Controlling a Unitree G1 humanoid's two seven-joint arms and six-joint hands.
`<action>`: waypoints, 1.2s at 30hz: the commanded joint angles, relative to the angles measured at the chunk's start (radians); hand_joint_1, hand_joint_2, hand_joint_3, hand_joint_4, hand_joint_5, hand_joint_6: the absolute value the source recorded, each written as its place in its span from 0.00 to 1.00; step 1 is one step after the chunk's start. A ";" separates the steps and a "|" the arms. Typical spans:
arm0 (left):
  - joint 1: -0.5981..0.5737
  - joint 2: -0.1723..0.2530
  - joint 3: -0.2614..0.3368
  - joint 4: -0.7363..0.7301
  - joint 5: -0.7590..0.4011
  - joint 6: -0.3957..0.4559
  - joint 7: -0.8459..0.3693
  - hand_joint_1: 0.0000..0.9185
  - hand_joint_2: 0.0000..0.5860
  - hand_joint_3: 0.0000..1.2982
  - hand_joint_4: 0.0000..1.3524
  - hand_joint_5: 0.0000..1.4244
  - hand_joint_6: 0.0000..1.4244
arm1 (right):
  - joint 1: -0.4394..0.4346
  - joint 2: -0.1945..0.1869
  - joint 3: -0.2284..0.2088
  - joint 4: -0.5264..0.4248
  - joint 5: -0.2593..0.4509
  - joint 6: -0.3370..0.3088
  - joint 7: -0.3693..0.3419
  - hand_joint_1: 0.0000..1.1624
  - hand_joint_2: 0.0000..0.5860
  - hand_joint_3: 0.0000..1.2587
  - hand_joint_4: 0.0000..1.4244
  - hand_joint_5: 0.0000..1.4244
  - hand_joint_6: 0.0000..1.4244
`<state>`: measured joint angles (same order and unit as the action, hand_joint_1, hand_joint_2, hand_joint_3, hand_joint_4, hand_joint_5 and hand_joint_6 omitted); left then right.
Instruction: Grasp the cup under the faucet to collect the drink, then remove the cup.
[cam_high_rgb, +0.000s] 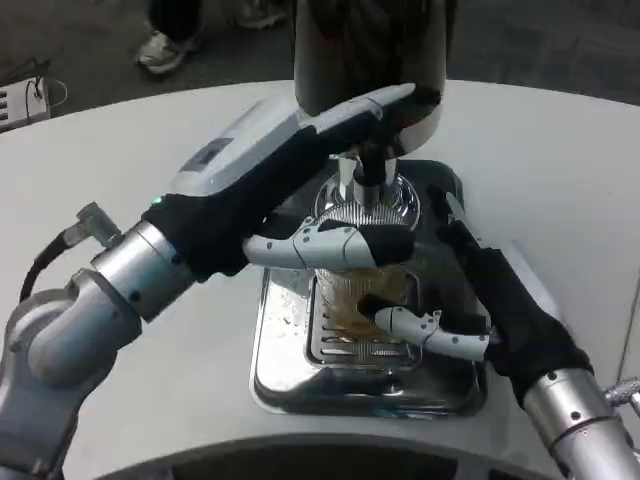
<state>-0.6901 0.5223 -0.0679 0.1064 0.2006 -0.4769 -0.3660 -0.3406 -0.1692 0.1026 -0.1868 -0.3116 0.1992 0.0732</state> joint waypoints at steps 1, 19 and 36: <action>0.038 -0.029 0.029 -0.019 -0.003 -0.019 0.053 0.00 0.05 0.13 0.08 0.14 0.18 | -0.007 -0.004 -0.004 0.011 0.015 -0.023 0.001 0.68 0.37 0.00 0.00 0.03 0.02; 0.222 -0.060 0.166 -0.131 -0.008 -0.023 0.174 0.00 0.10 0.16 0.13 0.18 0.23 | -0.009 -0.008 -0.013 0.030 0.049 -0.051 0.006 0.67 0.38 0.00 0.00 0.04 0.03; 0.526 -0.015 0.293 -0.208 0.013 0.039 0.174 0.00 0.11 0.16 0.13 0.18 0.22 | -0.065 0.032 0.014 0.112 0.045 -0.070 -0.020 0.68 0.37 0.00 0.00 0.05 0.04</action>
<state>-0.1955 0.4858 0.2086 -0.0825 0.2049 -0.4491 -0.1991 -0.3935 -0.1499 0.1080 -0.0915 -0.2702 0.1507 0.0631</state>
